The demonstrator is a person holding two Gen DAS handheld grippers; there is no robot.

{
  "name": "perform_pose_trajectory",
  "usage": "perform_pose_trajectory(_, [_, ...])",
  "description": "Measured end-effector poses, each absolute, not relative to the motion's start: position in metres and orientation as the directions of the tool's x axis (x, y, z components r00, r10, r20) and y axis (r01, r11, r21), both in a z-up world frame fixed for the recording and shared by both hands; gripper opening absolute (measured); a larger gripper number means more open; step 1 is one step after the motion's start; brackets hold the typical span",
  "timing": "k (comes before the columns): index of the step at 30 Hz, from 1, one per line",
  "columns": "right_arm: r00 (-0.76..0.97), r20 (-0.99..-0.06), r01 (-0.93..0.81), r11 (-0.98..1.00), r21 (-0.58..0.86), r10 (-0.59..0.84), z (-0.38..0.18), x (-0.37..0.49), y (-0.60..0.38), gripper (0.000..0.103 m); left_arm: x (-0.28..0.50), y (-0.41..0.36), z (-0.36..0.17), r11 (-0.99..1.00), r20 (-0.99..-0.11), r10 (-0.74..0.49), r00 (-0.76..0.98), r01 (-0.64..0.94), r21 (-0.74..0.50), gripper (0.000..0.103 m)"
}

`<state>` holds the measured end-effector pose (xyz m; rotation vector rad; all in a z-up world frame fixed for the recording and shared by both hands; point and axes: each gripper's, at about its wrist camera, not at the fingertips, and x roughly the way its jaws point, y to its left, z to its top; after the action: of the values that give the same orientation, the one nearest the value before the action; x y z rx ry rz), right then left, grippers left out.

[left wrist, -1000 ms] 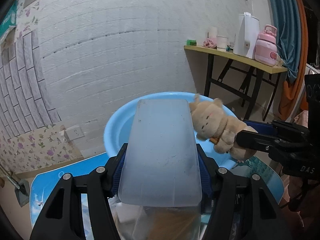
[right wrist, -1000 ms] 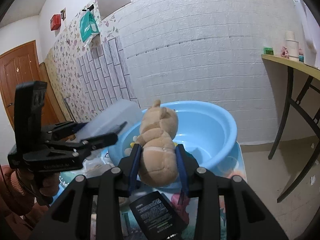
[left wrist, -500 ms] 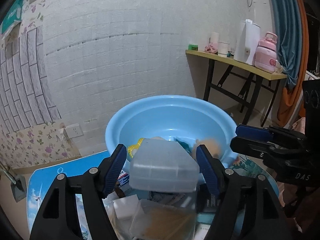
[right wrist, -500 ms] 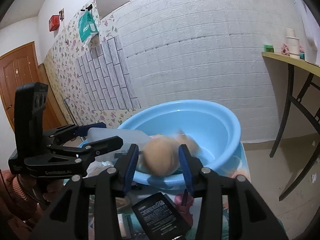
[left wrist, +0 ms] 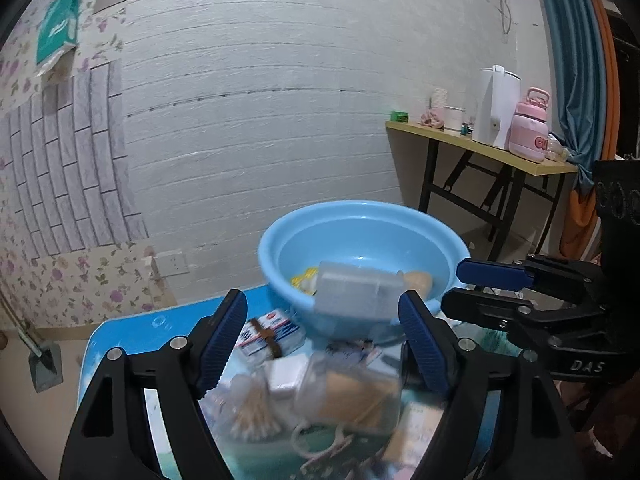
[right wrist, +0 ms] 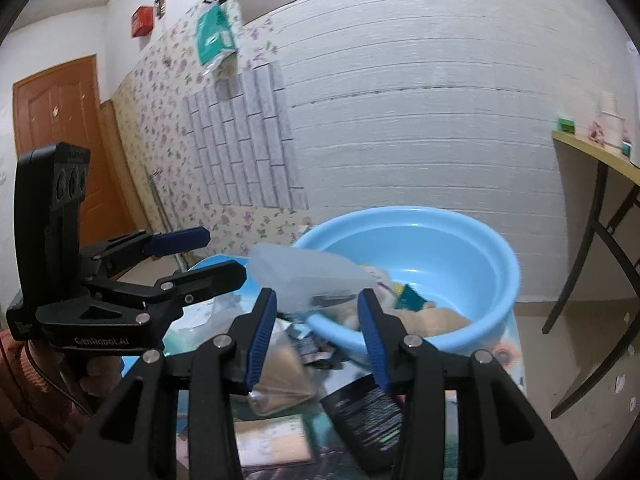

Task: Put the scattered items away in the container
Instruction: 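Open both grippers to drop the bear and clear box into the basin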

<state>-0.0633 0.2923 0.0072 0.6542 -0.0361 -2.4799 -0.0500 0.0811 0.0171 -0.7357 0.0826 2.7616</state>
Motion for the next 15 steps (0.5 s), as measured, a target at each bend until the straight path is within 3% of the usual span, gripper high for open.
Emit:
perform_pose_trajectory(3, [-0.705, -0.461, 0.527, -0.833, 0.168, -0.539, 0.002, -0.064, 0.282, 0.045, -0.042, 0.07, 0.014, -0.964, -0.497, 0.242, -0.834, -0.266, -0.022, 0.085])
perform_pose_trajectory(9, [-0.704, -0.477, 0.519, -0.84, 0.159, -0.525, 0.004, -0.088, 0.267, 0.047, -0.039, 0.05, 0.017, -0.973, -0.504, 0.225, -0.834, -0.223, -0.065, 0.086])
perform_pose_trajectory(15, [-0.769, -0.518, 0.354, -0.924, 0.143, -0.375, 0.004, -0.108, 0.276, 0.049, -0.024, 0.041, 0.022, -0.977, -0.468, 0.206, -0.859, -0.207, -0.05, 0.092])
